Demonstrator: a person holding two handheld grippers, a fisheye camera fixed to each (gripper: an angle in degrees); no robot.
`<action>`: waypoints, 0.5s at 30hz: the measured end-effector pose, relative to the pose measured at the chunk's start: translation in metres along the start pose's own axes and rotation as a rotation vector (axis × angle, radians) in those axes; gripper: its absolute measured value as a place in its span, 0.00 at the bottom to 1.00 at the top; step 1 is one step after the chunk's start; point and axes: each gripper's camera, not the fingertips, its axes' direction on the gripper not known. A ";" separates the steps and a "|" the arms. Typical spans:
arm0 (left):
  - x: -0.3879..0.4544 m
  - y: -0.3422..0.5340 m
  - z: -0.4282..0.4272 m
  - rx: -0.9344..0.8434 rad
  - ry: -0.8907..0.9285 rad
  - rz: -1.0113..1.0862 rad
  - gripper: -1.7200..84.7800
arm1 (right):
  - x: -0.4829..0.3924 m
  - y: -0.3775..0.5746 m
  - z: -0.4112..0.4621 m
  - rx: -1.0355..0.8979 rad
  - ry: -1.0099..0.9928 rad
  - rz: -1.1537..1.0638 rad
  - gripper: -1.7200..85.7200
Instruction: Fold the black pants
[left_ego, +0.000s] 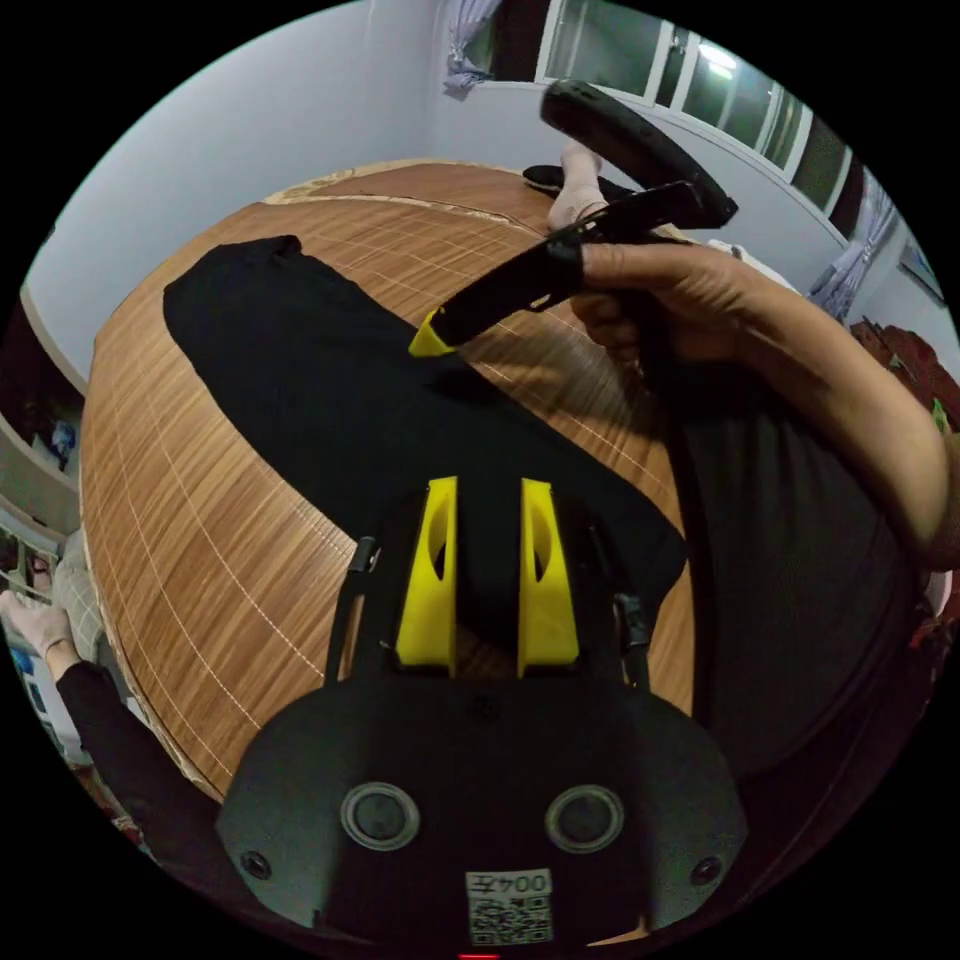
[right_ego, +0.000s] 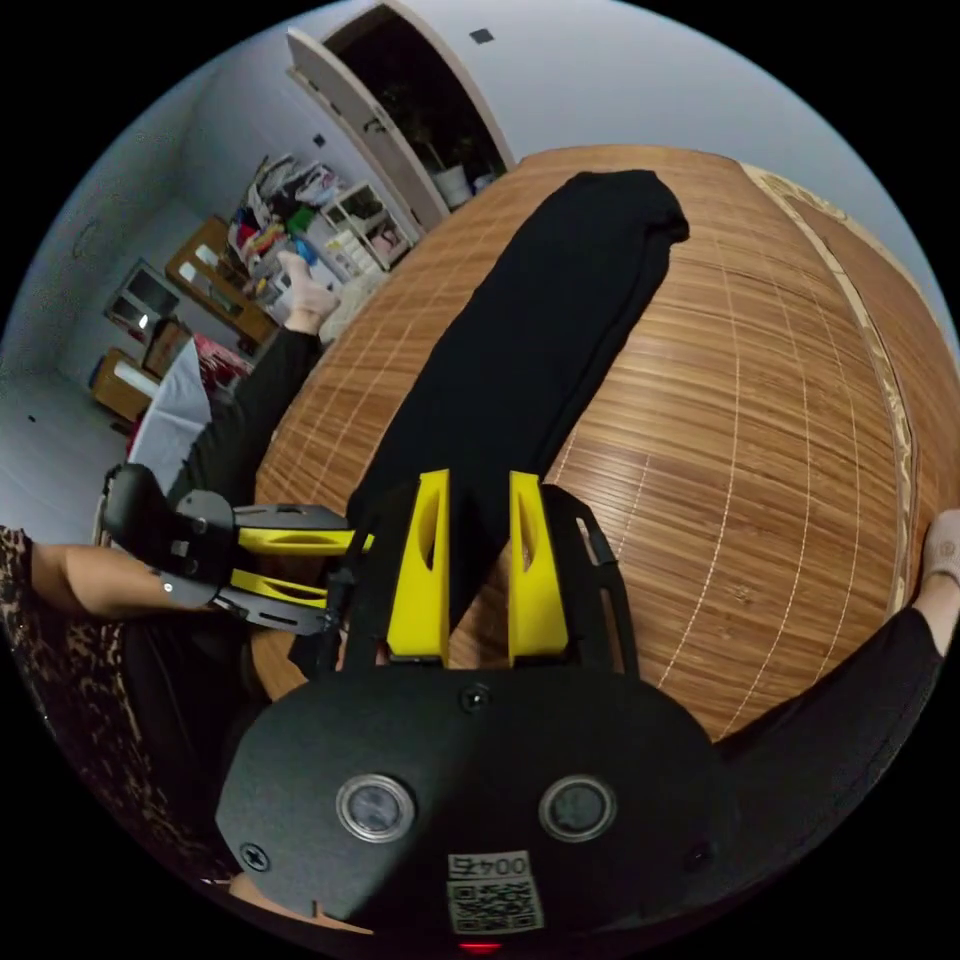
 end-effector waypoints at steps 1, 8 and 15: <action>0.000 0.003 -0.001 -0.002 0.001 0.005 0.12 | -0.005 -0.004 0.005 -0.040 0.030 -0.018 0.13; -0.007 0.035 -0.017 -0.024 -0.009 0.047 0.13 | -0.041 -0.014 0.010 -0.081 0.090 -0.122 0.13; -0.018 0.082 -0.040 -0.045 0.051 0.113 0.16 | -0.071 -0.018 0.009 -0.135 0.020 -0.177 0.14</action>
